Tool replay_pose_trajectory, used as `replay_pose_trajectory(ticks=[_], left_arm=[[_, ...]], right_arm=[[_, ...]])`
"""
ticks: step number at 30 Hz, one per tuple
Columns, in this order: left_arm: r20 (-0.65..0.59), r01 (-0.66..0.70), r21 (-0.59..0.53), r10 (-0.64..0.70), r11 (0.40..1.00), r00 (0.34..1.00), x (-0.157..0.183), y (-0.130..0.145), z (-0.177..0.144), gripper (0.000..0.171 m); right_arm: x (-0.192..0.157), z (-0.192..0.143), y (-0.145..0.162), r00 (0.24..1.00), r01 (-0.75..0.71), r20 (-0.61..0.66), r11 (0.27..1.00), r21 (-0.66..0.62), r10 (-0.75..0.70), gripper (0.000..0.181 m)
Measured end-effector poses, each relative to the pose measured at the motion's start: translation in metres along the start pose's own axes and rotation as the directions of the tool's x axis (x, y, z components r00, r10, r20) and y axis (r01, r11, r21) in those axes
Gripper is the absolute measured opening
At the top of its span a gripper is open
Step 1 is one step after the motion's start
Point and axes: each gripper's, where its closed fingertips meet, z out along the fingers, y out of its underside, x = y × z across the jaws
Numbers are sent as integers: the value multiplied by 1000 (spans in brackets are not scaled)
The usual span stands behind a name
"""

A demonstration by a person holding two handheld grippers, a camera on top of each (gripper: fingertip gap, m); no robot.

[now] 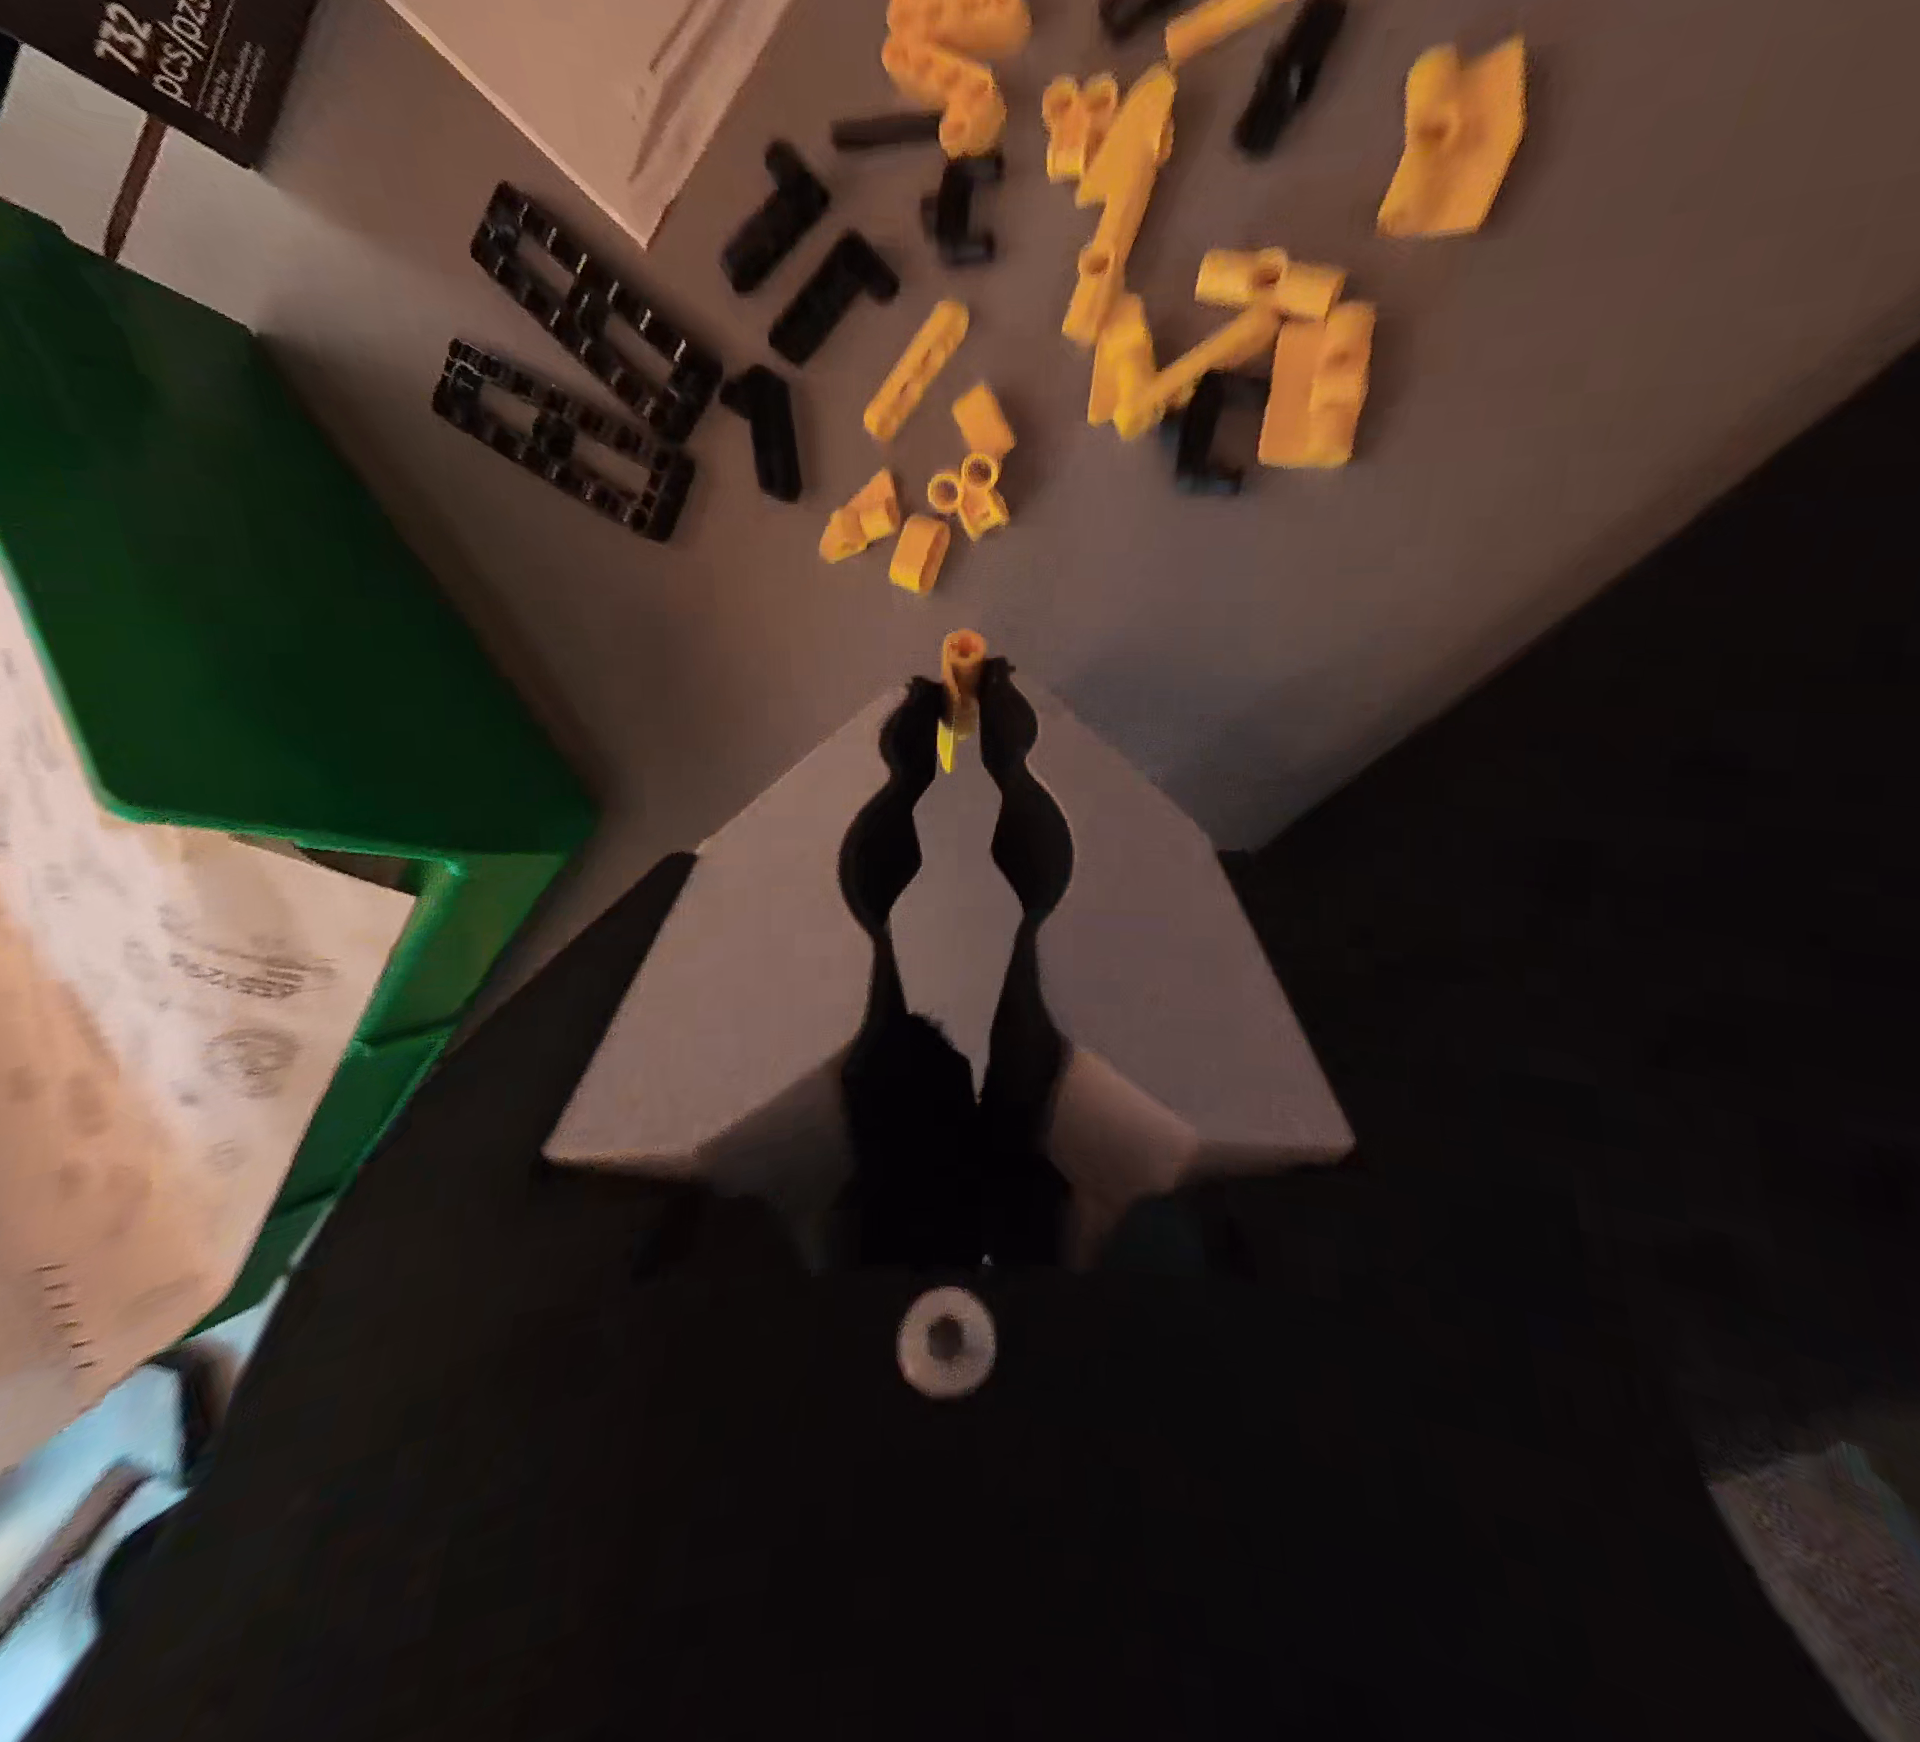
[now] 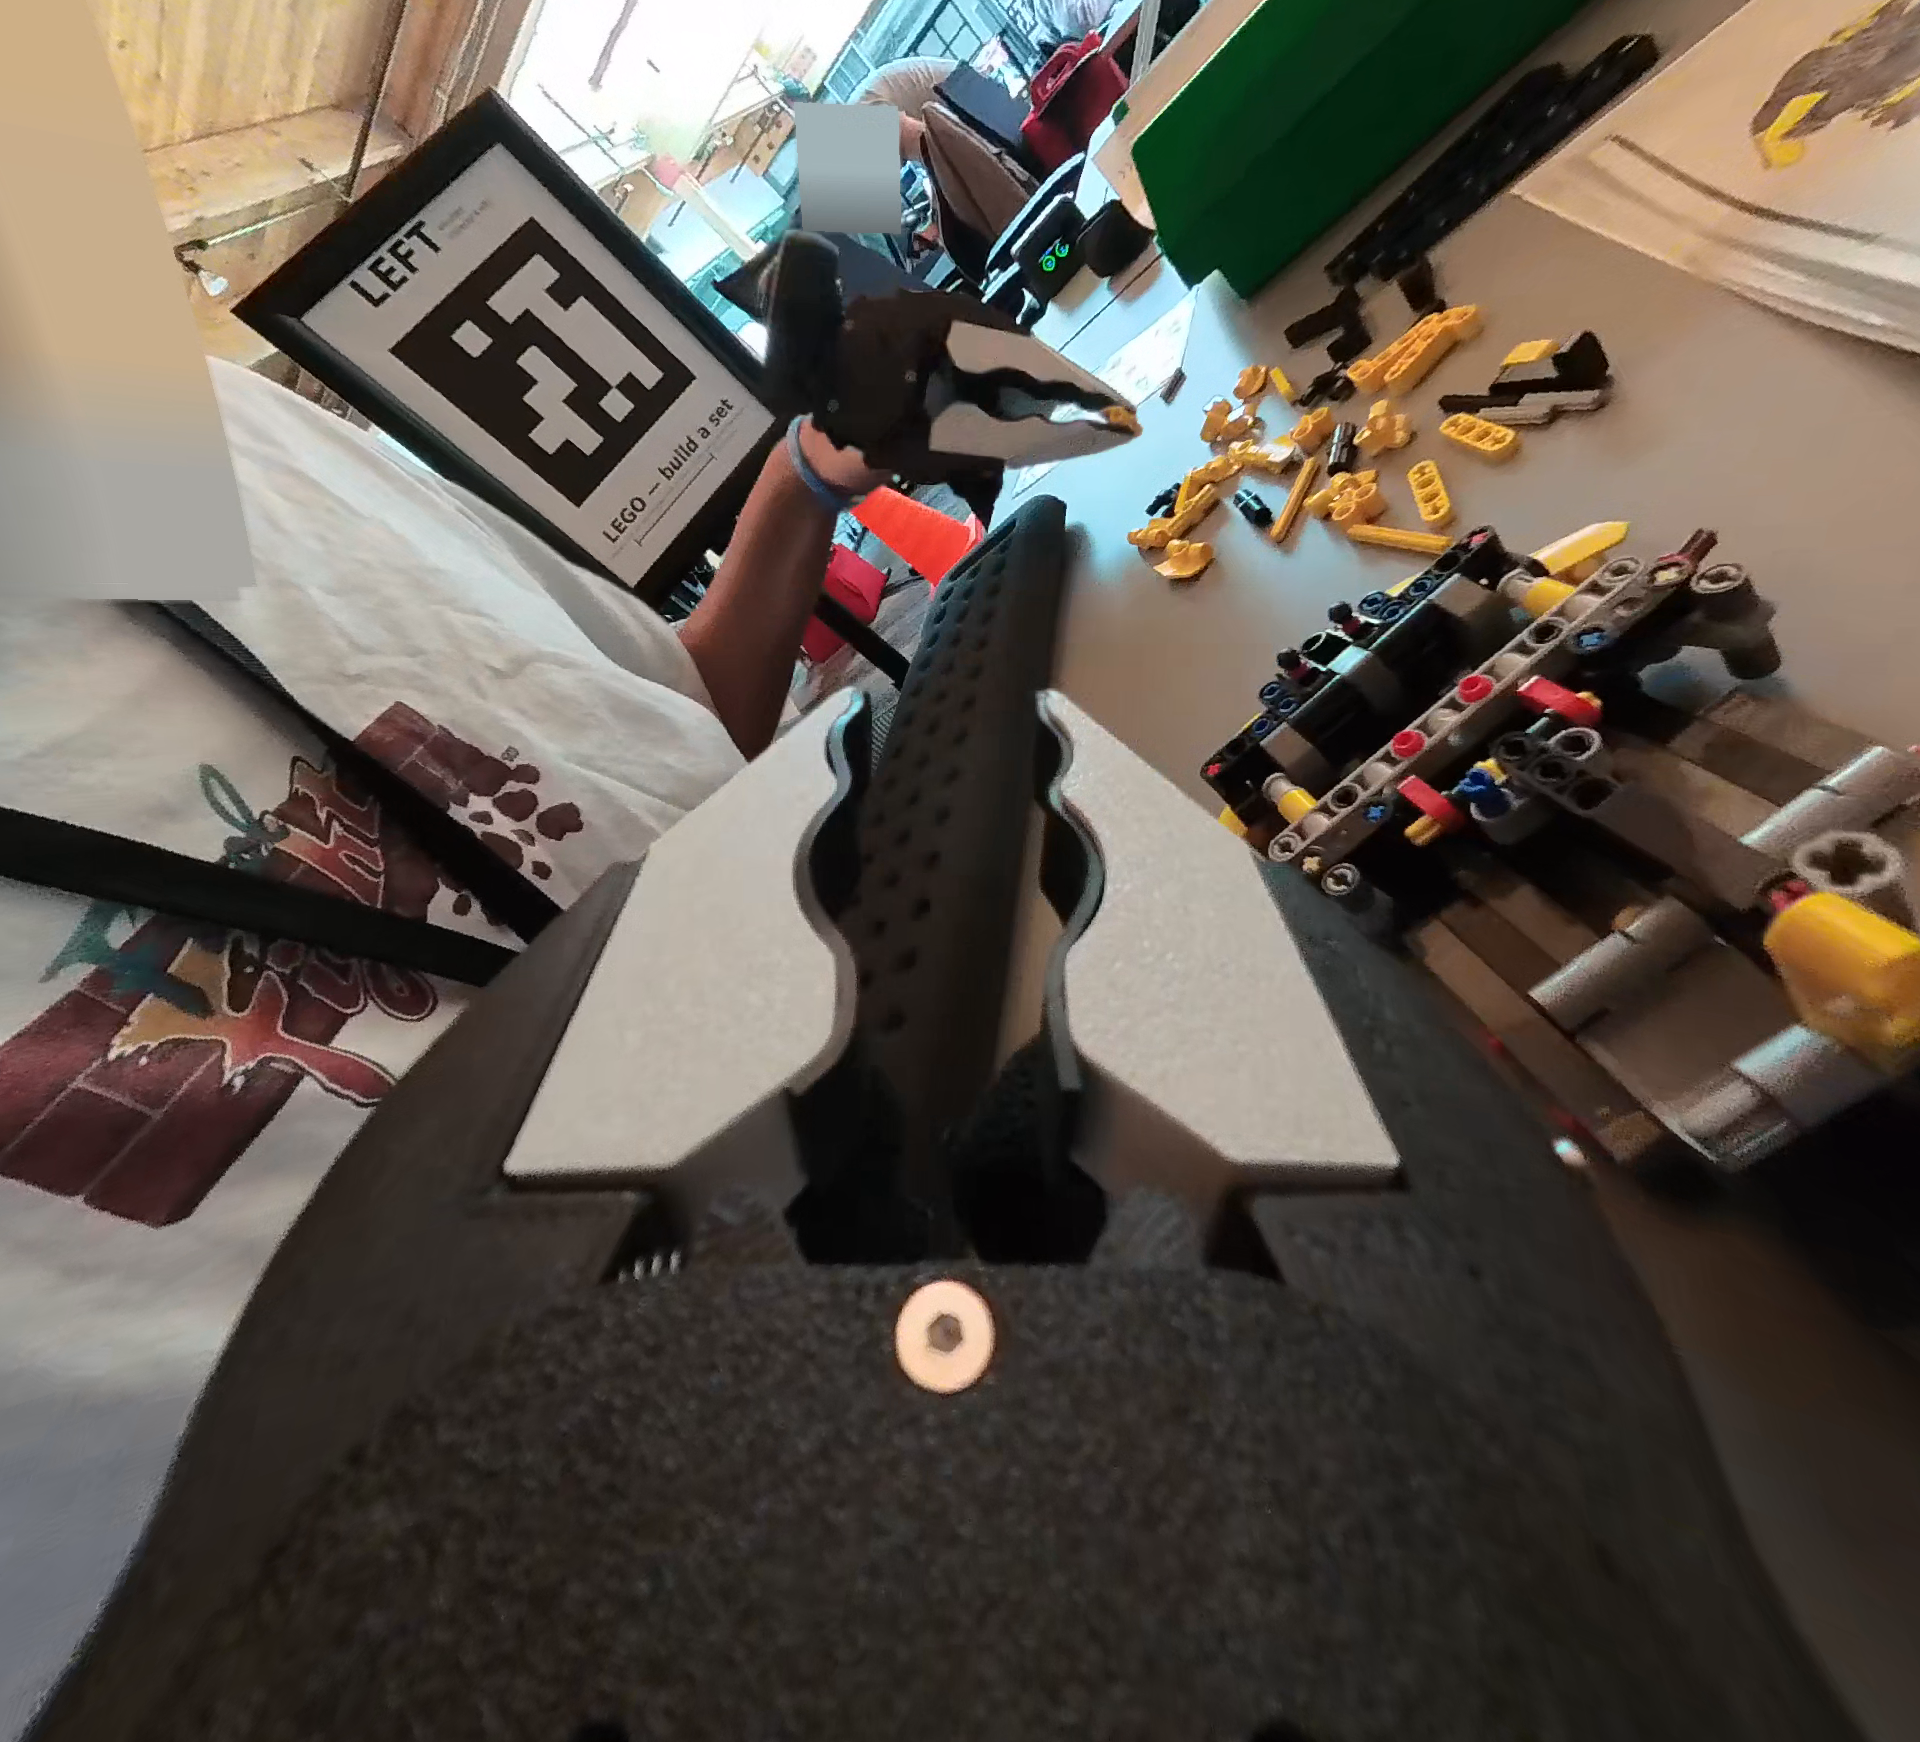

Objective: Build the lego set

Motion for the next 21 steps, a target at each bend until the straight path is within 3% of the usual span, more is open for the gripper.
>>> replay_pose_trajectory(ticks=[7,12,15,21], left_arm=[[-13,-42,-100,41,994,999,-7,13,18,4],[-16,-42,-99,40,994,999,-7,8,22,4],[-16,-14,-87,12,996,1000,-6,2,21,18],[-177,116,140,-91,983,980,32,-62,-2,33]], right_arm=[[5,-5,0,1000,-8,-23,1000,10,8,28],[4,-12,-8,1000,-16,-15,999,52,17,27],[2,-12,-10,1000,-30,1,998,62,30,27],[1,-10,-7,999,-31,6,998,50,31,27]])
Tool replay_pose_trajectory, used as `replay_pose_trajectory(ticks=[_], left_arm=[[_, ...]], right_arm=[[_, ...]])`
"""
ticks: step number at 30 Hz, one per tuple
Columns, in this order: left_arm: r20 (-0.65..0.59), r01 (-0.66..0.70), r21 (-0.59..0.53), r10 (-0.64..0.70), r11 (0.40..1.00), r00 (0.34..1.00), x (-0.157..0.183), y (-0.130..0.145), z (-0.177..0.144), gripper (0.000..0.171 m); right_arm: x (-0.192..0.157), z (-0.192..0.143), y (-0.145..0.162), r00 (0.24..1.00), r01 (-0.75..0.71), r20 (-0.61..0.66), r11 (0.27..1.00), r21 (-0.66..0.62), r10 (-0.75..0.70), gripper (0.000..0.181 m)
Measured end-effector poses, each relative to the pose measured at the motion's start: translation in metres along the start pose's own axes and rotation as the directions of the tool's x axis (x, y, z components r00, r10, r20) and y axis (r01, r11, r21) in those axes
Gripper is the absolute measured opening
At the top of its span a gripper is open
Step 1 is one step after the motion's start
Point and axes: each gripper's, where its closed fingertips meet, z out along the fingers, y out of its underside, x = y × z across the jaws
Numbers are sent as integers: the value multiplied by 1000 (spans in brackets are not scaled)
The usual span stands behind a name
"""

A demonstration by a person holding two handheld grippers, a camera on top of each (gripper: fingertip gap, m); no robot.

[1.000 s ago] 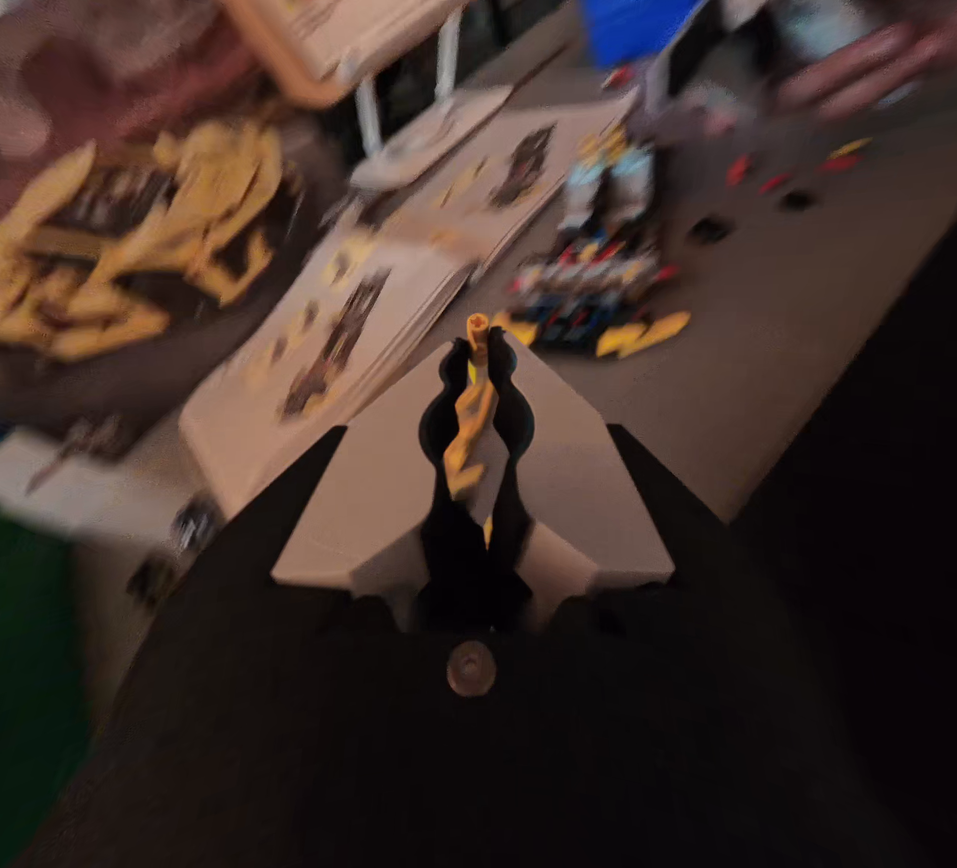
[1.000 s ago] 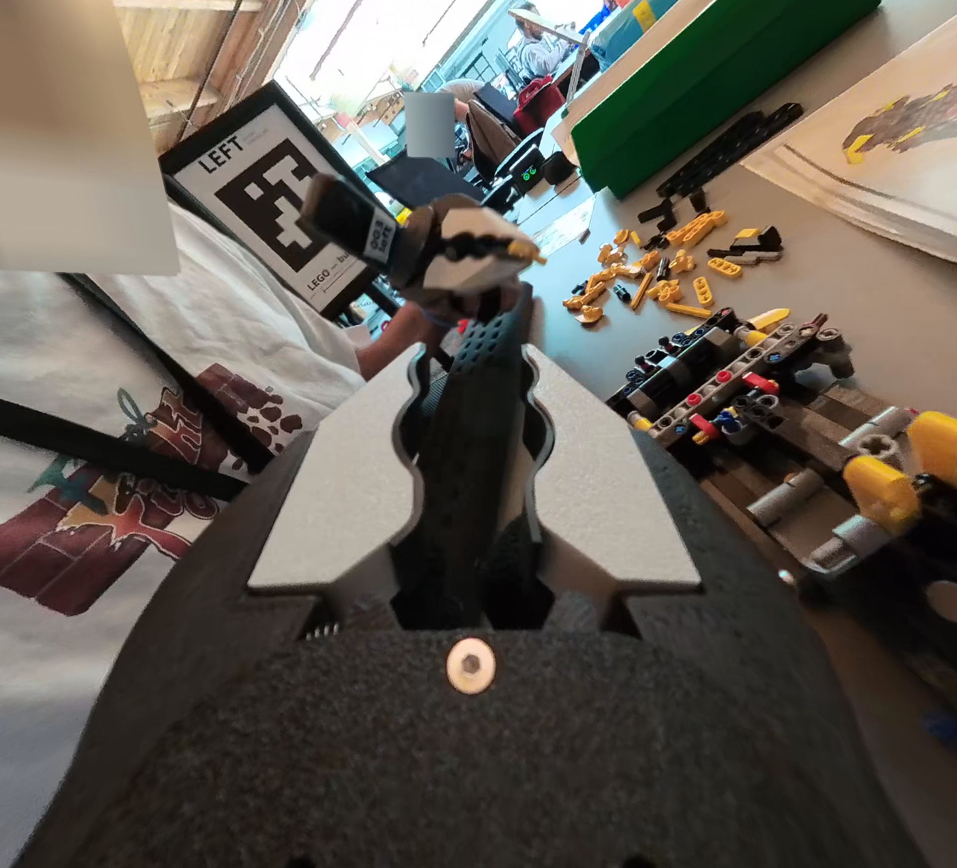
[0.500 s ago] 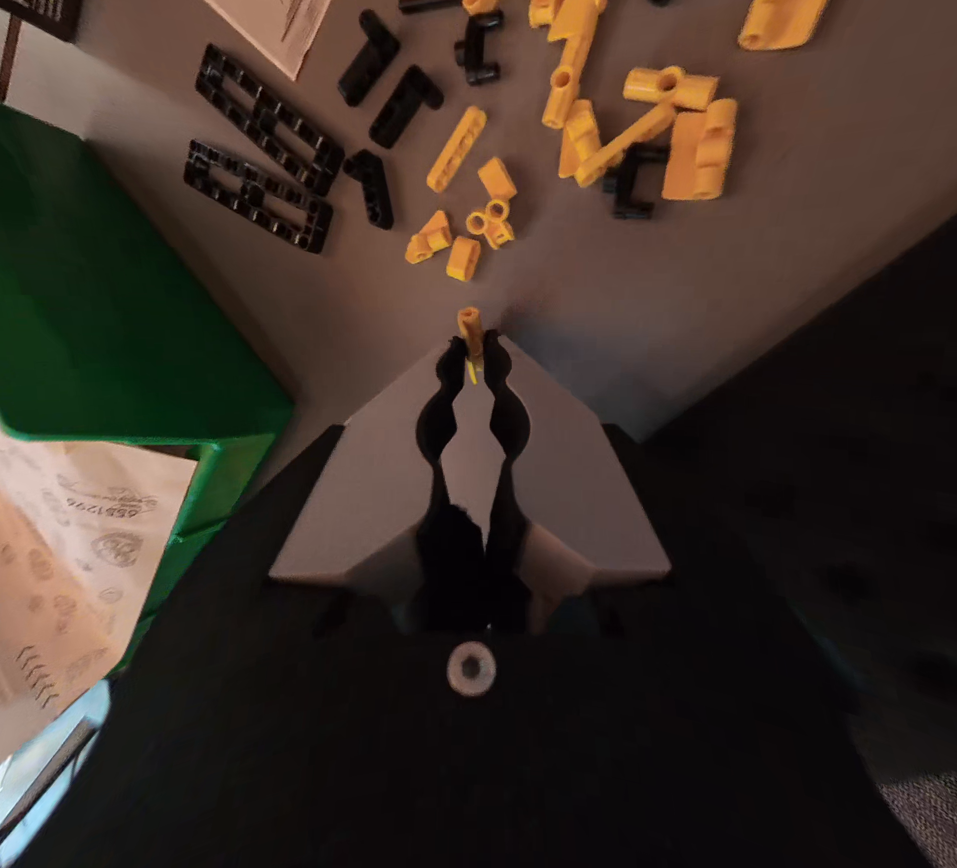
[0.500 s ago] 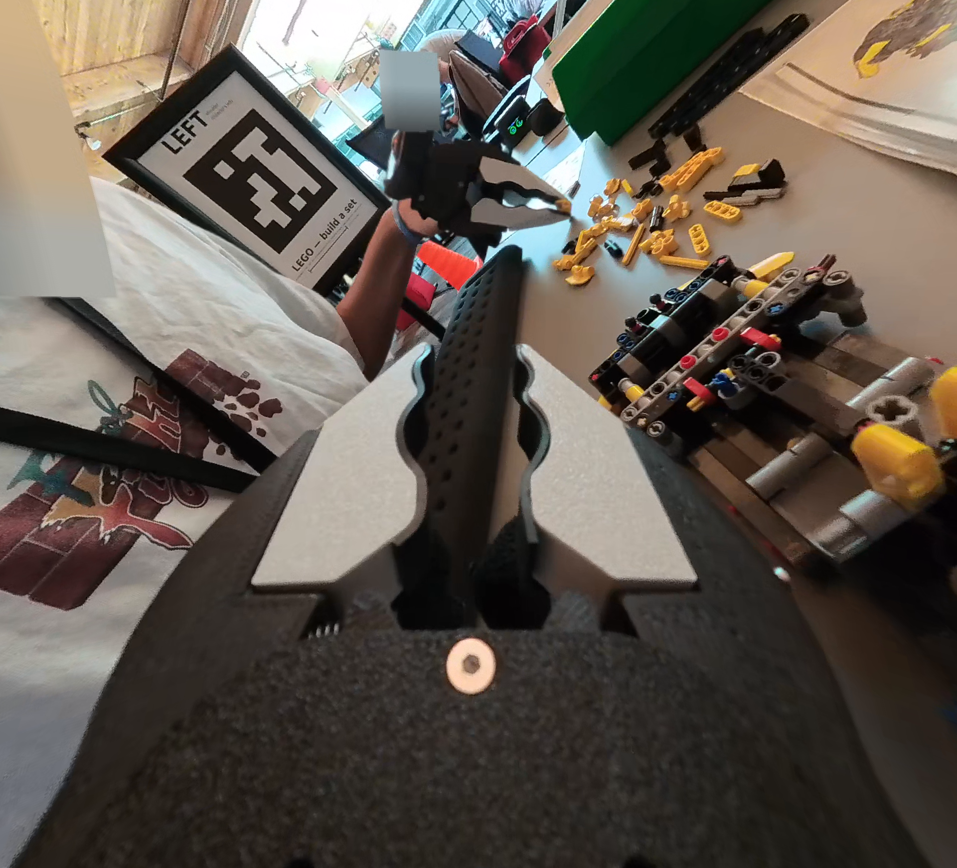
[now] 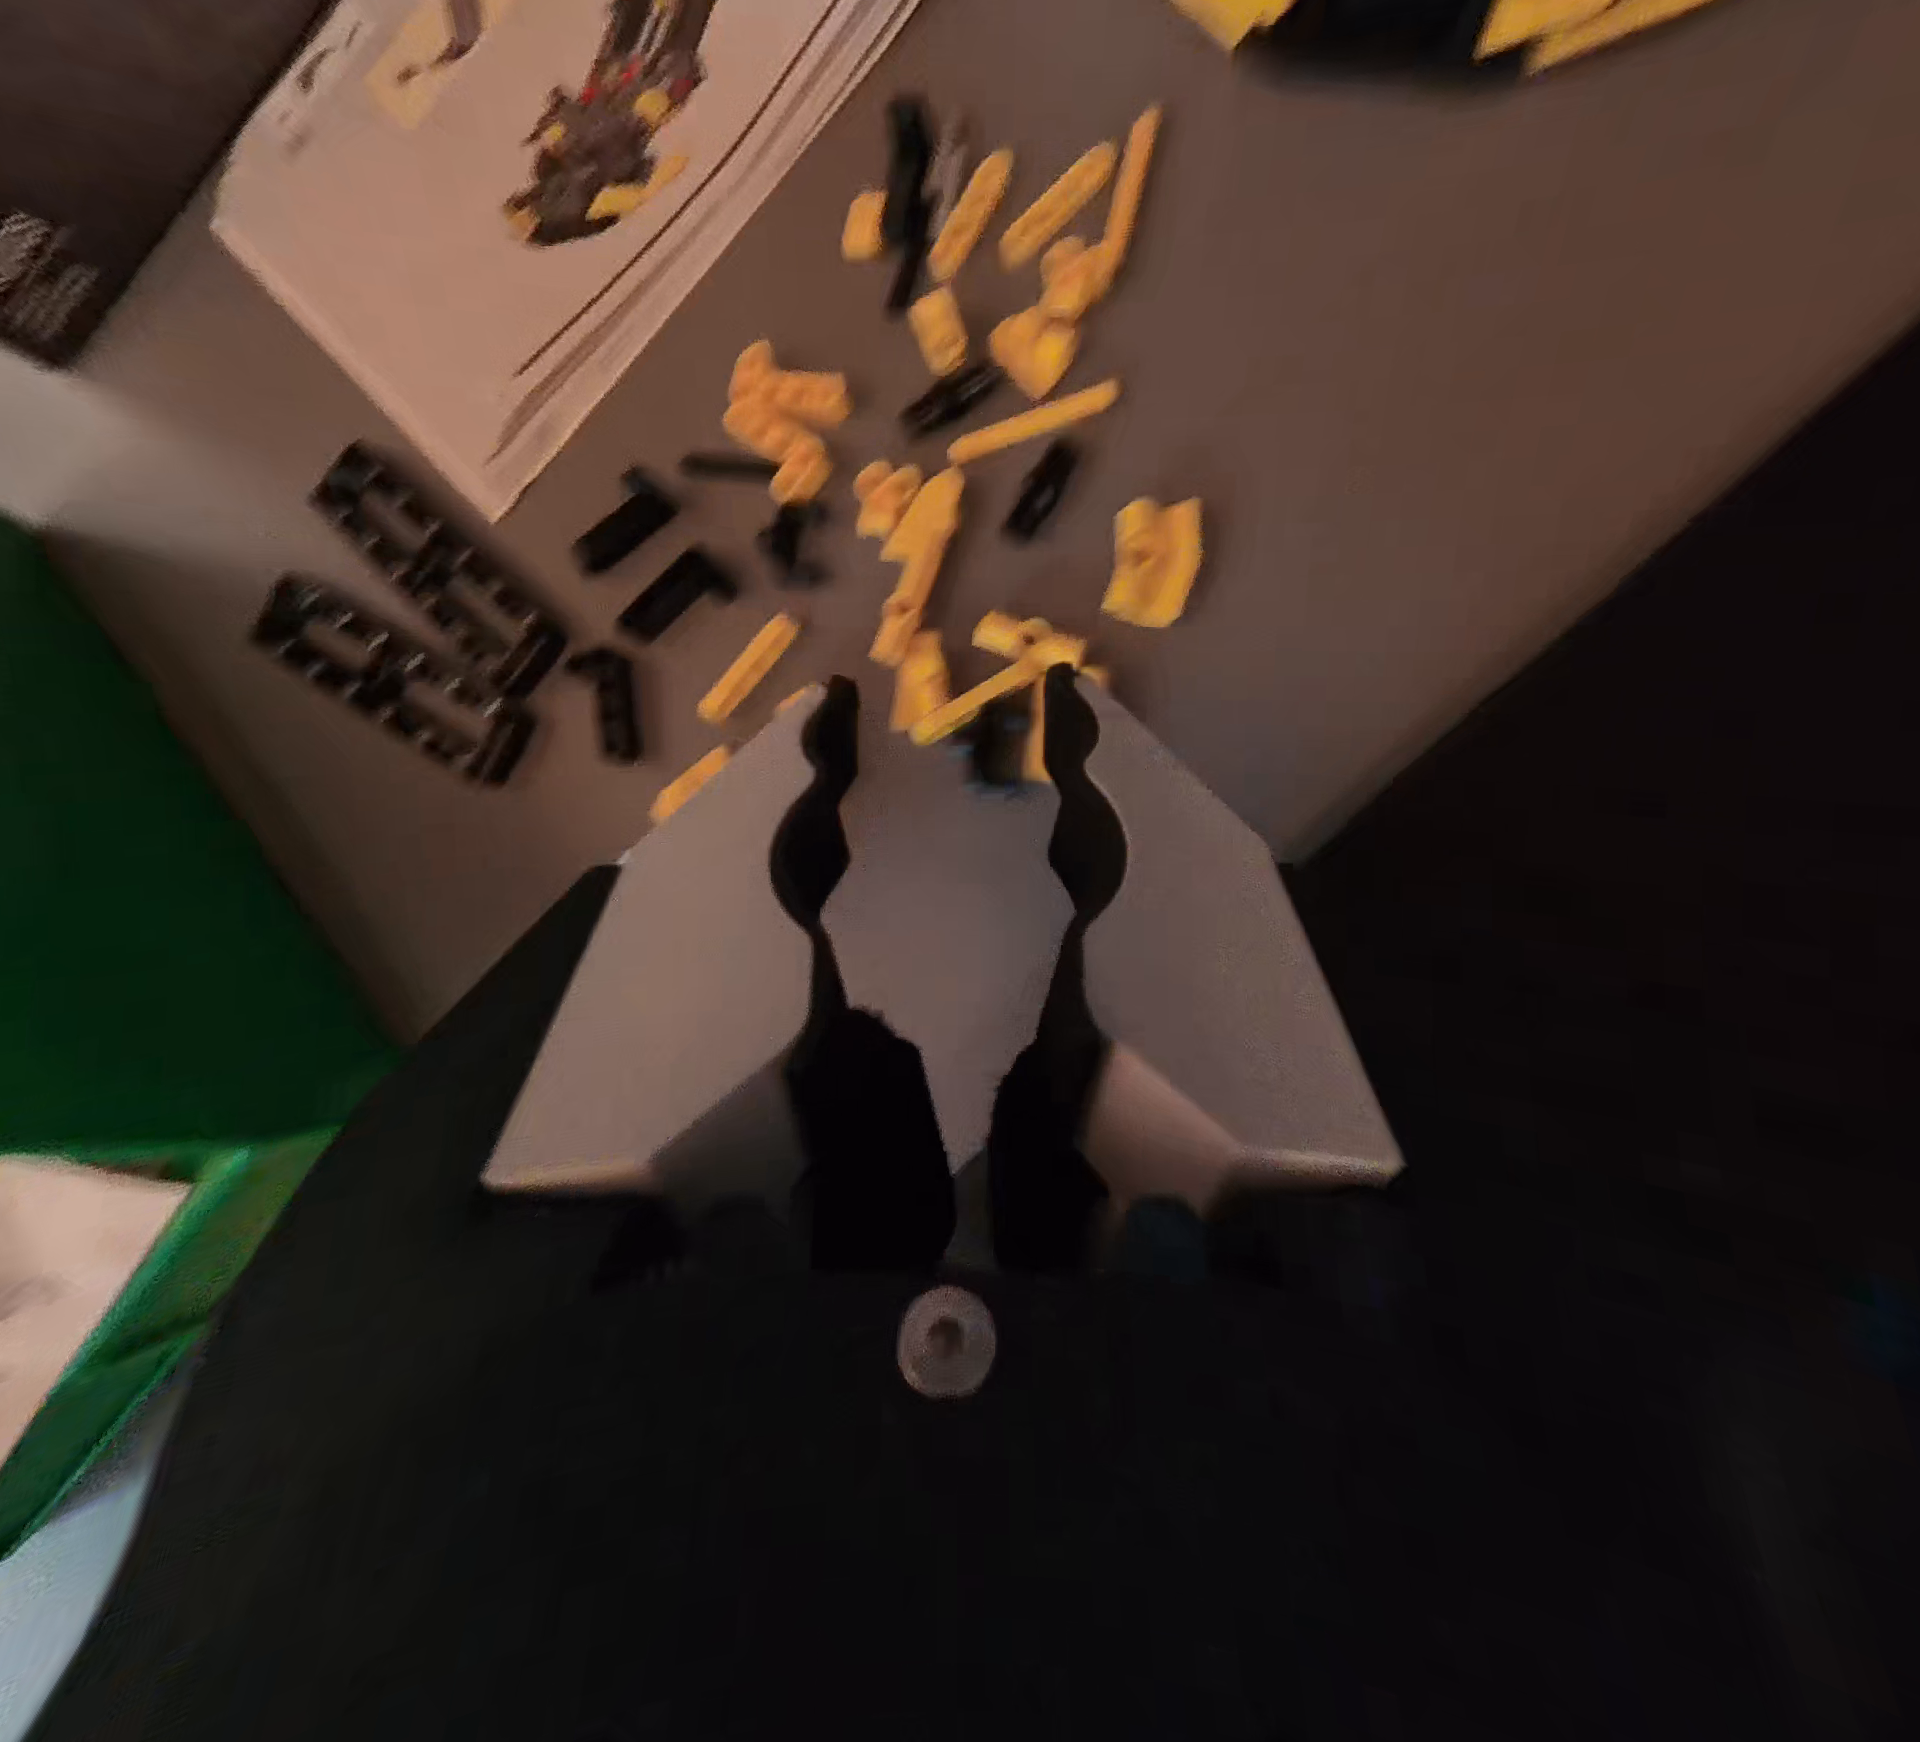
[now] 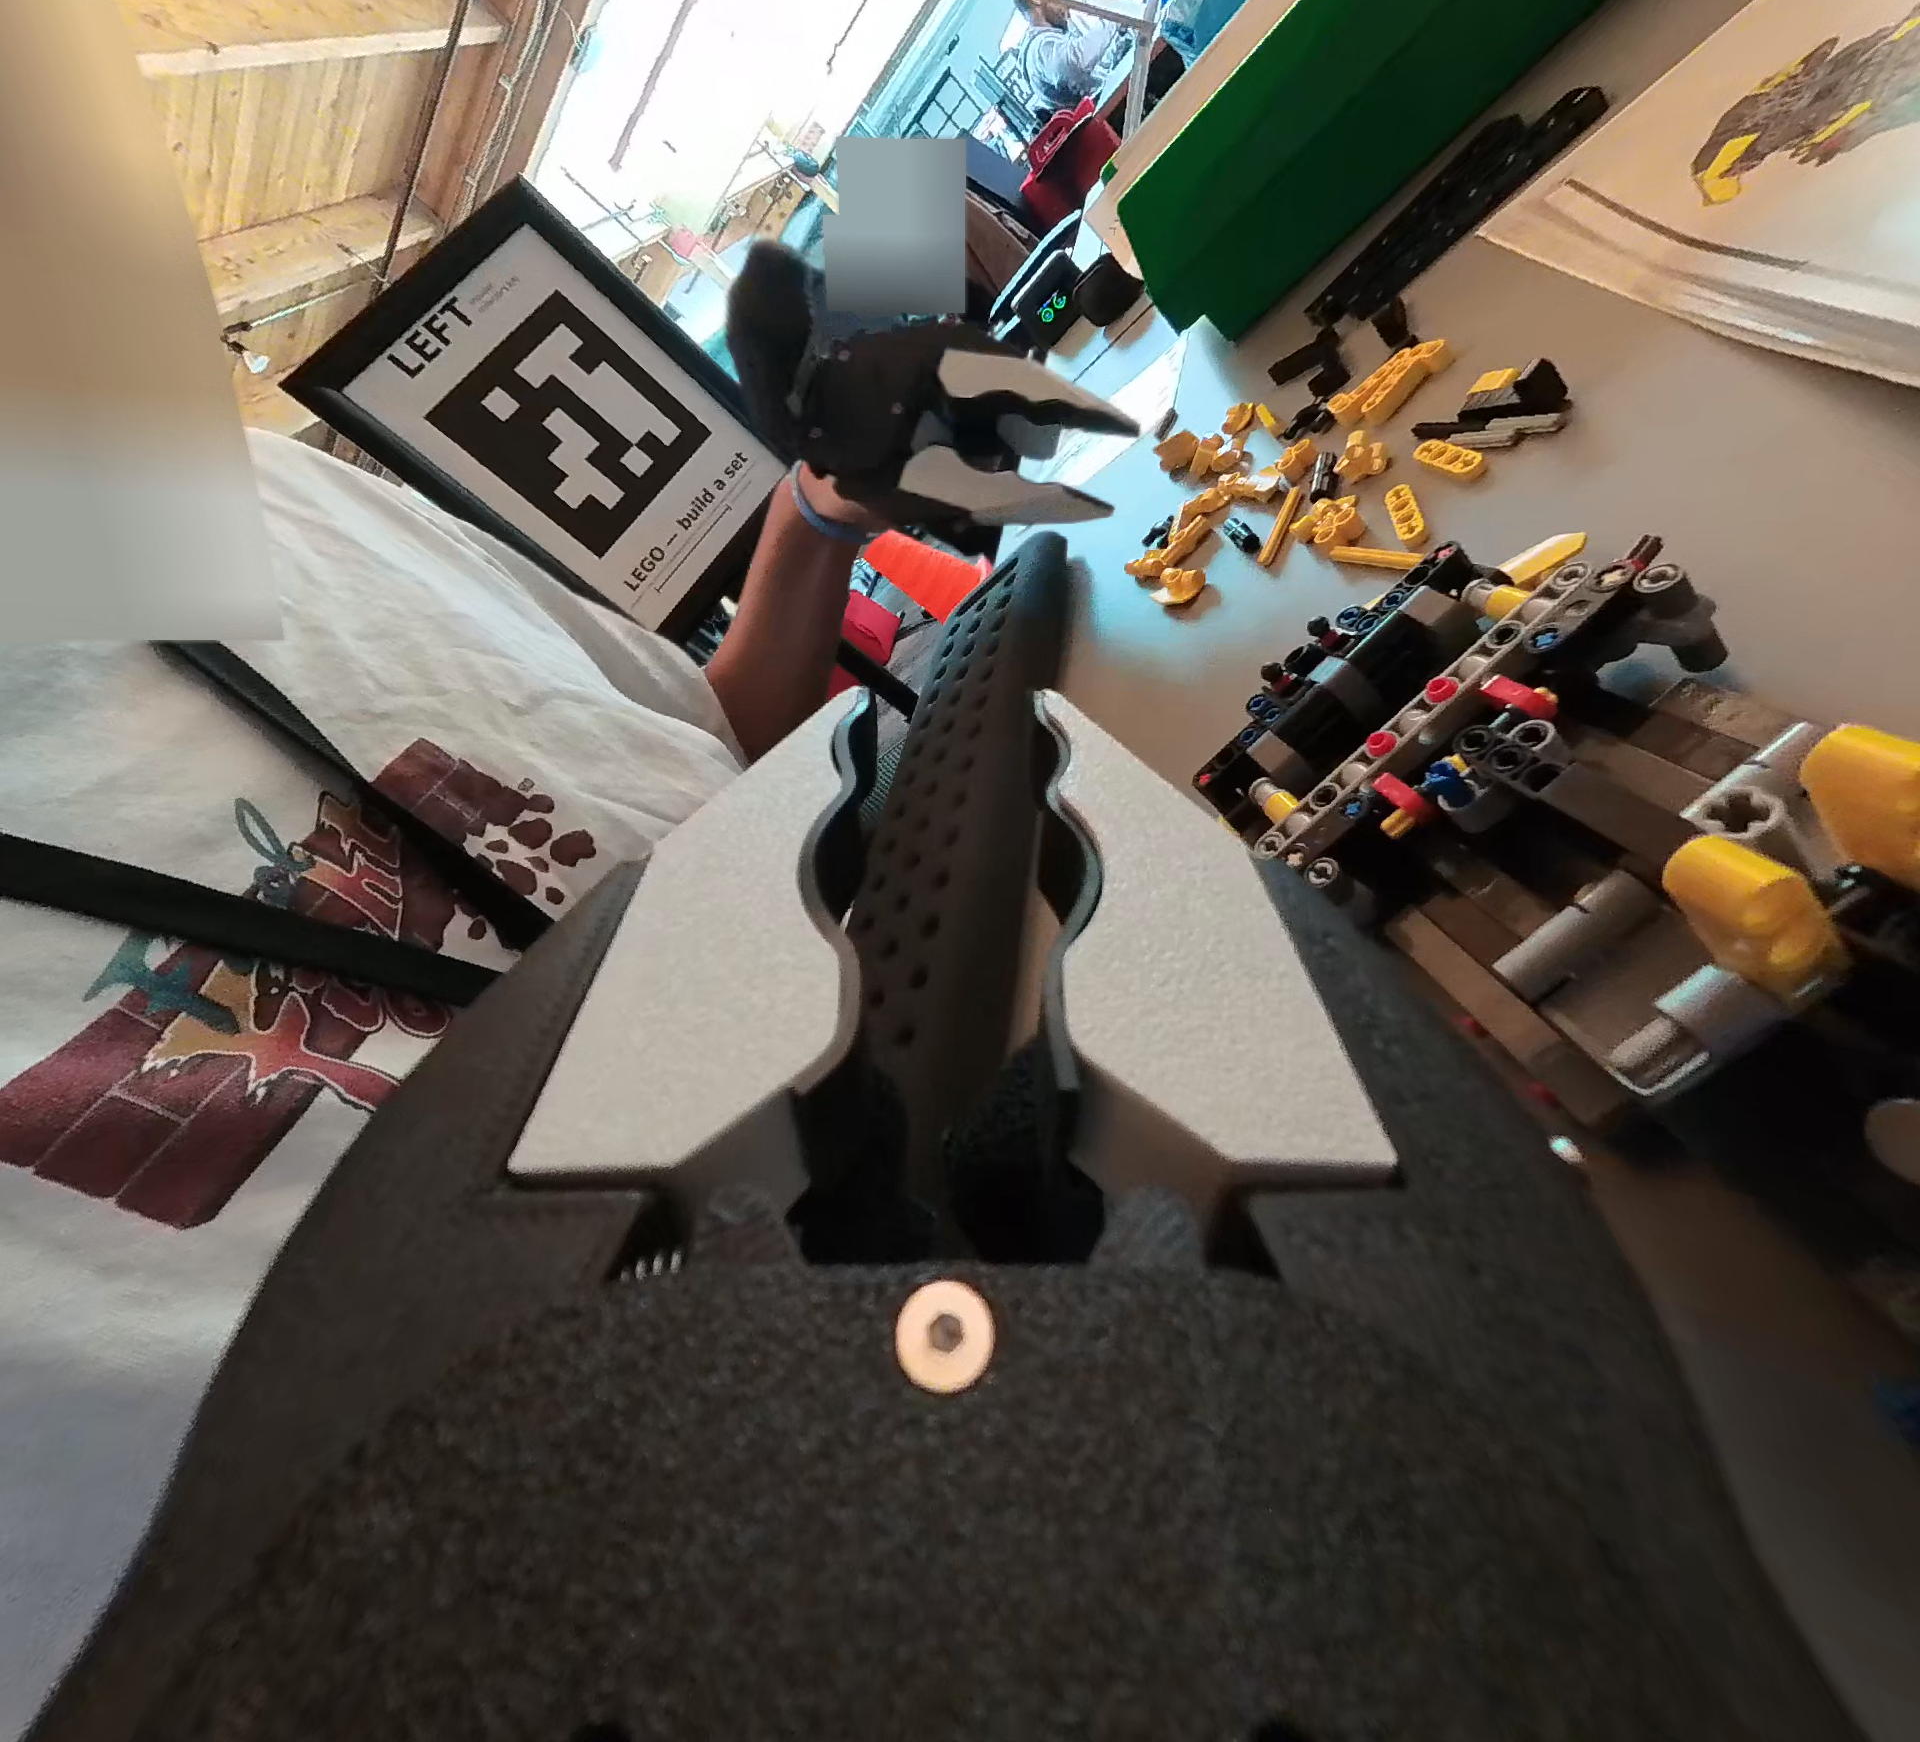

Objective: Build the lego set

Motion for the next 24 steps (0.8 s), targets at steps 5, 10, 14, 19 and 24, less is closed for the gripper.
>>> replay_pose_trajectory(ticks=[5,10,14,19,24], left_arm=[[-82,-28,-90,21,996,996,33,0,13,31],[-106,-16,-139,1,990,994,36,9,15,22],[-91,-26,-182,9,983,996,31,20,19,10],[-215,142,-76,-155,987,964,32,8,17,5],[-749,848,-4,-564,530,349,5,-69,-26,5]], right_arm=[[0,1,1,1000,-1,0,1000,-3,1,27],[0,0,2,1000,-4,-1,1000,-3,4,27],[-1,1,3,1000,-7,1,1000,-9,7,28],[-1,2,4,1000,-15,8,1000,-11,15,28],[-3,5,3,999,33,-7,999,-12,-33,28]])
